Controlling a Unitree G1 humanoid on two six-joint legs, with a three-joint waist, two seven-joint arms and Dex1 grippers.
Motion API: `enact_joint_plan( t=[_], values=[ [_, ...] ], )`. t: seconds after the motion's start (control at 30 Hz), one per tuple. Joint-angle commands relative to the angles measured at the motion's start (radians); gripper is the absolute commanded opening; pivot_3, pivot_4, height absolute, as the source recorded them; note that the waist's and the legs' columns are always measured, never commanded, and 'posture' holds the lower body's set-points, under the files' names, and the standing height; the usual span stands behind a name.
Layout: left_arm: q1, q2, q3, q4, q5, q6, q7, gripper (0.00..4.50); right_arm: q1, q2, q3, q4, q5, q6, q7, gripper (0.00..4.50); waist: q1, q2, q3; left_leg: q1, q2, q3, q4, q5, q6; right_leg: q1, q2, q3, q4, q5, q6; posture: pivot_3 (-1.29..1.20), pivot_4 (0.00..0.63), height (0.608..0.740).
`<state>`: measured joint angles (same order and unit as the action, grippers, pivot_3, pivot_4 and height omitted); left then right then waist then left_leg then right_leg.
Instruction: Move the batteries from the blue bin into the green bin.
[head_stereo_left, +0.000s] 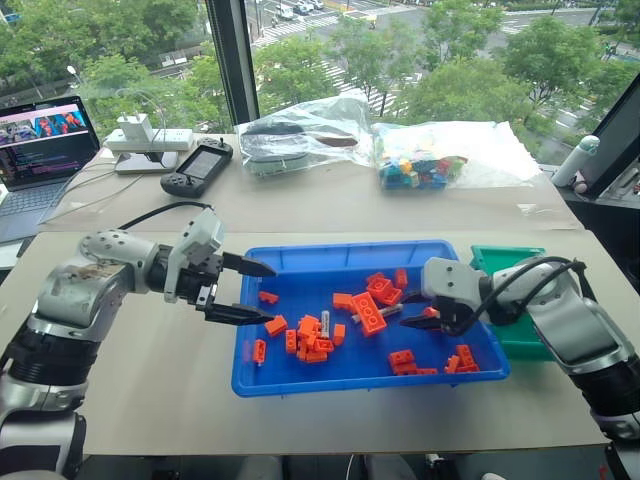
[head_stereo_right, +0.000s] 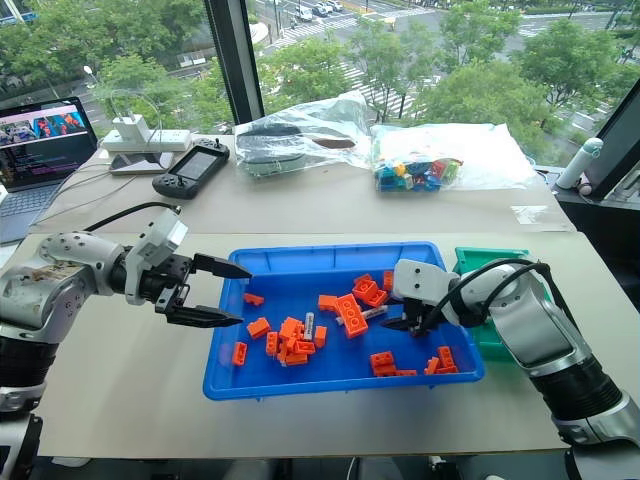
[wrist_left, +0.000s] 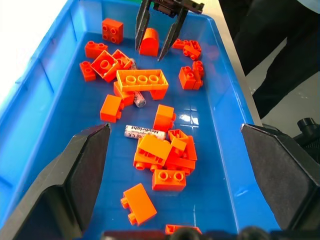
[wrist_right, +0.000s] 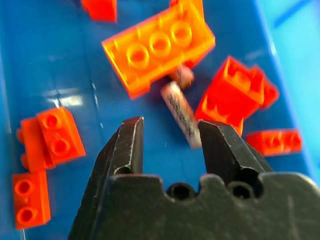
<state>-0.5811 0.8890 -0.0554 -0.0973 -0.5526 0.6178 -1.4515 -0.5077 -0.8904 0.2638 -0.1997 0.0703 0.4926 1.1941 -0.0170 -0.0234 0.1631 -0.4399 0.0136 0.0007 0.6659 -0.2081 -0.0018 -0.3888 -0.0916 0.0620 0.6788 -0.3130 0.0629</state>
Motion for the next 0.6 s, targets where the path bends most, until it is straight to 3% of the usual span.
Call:
enact_joint_plan(
  t=[0.03,0.6],
  values=[
    [0.001,0.018,0.032,-0.028,-0.016,0.001,0.005,4.50,-0.041,0.018,-0.008,0.023,-0.006,0.007,-0.017,2.04,0.000,0.000,0.000,0.000,0.000,0.000,0.000,0.000,0.000,0.000,0.000,0.000,0.000,0.000,0.000,0.00,0.150,0.740],
    [0.015,0.049,0.048,-0.043,-0.017,0.009,0.025,4.50,-0.078,0.098,0.052,0.154,-0.055,-0.082,-0.013,2.04,-0.001,0.000,0.000,0.000,0.000,0.000,0.000,0.000,0.000,0.000,0.000,0.000,0.000,0.000,0.000,0.00,0.150,0.740]
  ],
)
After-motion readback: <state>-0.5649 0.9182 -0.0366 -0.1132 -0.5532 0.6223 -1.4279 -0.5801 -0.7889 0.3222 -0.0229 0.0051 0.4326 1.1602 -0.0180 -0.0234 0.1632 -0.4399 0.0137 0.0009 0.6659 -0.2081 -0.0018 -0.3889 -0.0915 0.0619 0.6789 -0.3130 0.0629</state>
